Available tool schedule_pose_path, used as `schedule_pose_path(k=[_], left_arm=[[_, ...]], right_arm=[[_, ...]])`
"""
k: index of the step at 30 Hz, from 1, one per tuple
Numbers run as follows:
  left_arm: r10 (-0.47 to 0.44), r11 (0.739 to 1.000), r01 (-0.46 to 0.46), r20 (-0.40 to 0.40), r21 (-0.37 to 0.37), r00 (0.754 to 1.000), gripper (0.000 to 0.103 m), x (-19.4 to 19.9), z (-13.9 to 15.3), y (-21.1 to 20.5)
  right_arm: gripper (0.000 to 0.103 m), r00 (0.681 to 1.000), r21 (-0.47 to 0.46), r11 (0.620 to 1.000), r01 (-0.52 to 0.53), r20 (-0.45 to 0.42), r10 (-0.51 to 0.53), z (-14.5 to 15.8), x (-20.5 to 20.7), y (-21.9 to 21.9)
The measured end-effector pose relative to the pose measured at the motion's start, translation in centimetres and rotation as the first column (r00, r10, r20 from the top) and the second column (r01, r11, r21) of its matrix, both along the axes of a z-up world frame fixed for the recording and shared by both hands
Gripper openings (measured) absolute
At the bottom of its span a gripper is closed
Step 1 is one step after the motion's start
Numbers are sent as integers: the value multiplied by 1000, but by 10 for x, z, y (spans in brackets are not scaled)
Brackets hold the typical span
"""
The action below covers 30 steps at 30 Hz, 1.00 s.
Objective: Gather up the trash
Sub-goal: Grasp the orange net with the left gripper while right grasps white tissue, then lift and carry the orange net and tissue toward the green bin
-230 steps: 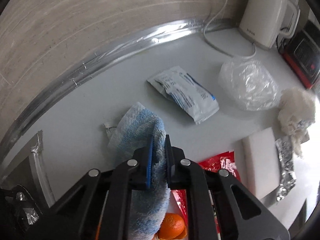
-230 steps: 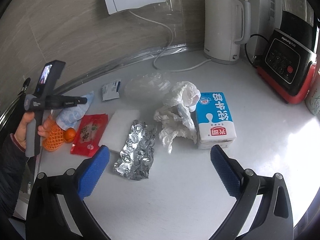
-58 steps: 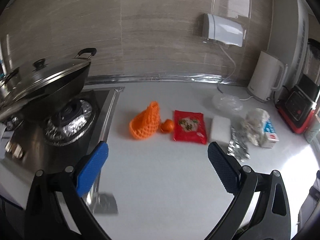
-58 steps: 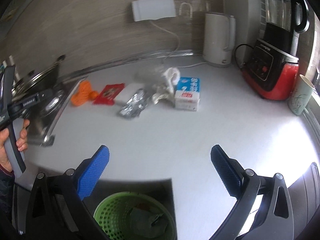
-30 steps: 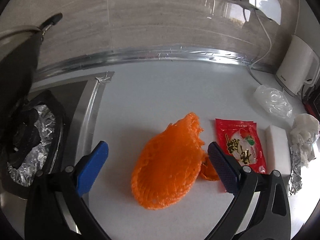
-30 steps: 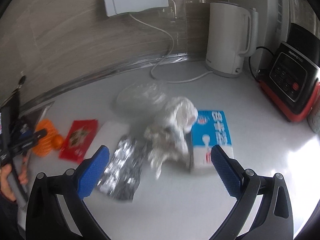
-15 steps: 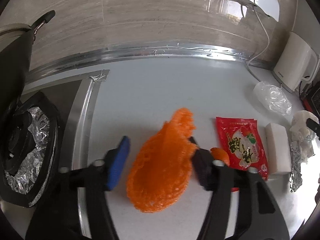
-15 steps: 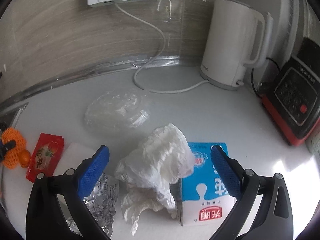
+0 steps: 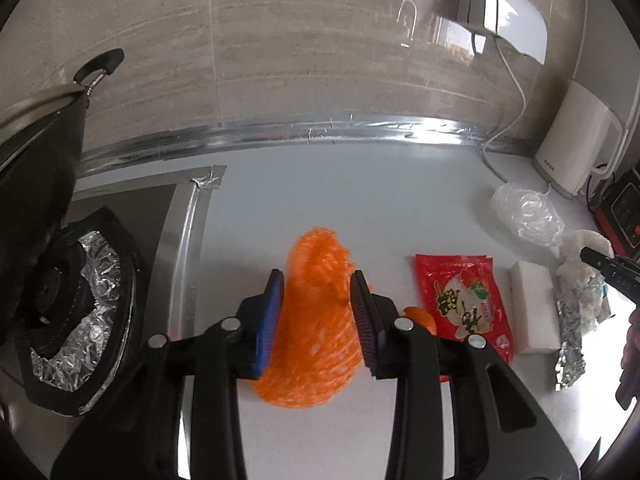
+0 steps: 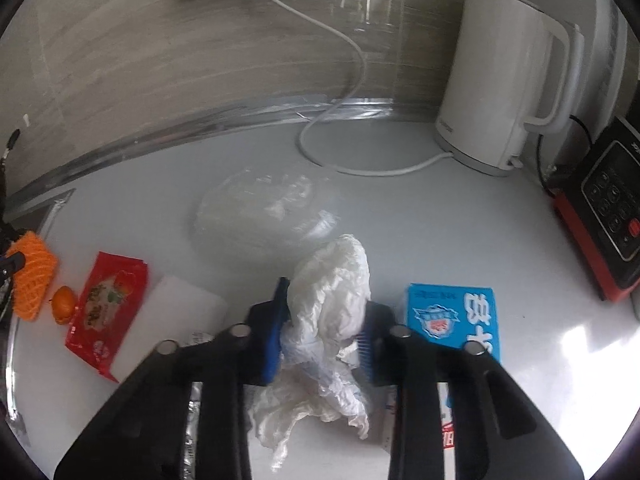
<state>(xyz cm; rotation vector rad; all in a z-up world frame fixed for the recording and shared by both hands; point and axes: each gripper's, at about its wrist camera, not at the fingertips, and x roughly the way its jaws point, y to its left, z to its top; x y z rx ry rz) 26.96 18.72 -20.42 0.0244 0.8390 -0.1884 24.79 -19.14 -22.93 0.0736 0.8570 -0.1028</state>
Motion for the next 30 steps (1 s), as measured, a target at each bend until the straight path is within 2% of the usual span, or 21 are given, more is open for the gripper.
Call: schedule_pose_path(k=[10, 13, 18, 23, 25, 26, 27, 30], left_arm=[[8, 1000, -8, 67, -4, 998, 30, -16, 29, -2], [9, 1000, -9, 79, -9, 997, 26, -21, 35, -3], [16, 1000, -14, 80, -23, 997, 21, -23, 39, -1], [-7, 1000, 7, 66, 8, 998, 21, -22, 36, -7], [-24, 1000, 23, 48, 13, 999, 22, -19, 31, -10], [-29, 999, 29, 38, 16, 999, 25, -17, 28, -12], [-37, 999, 37, 23, 19, 999, 32, -15, 23, -14], [-67, 998, 68, -22, 19, 997, 41, -6, 8, -21]], right_arm=[[22, 996, -2, 999, -39, 84, 39, 26, -6, 5], [22, 993, -5, 999, -39, 107, 40, 37, -12, 2], [22, 989, 5, 999, -47, 142, 46, 55, -22, -2], [22, 986, 7, 998, -56, 159, 54, 65, -28, -3], [22, 985, 9, 998, -59, 163, 56, 67, -31, -3], [22, 985, 11, 998, -60, 164, 58, 67, -33, -2], [22, 985, 14, 998, -63, 164, 60, 68, -35, -2], [22, 983, 17, 997, -70, 171, 66, 71, -40, -1]])
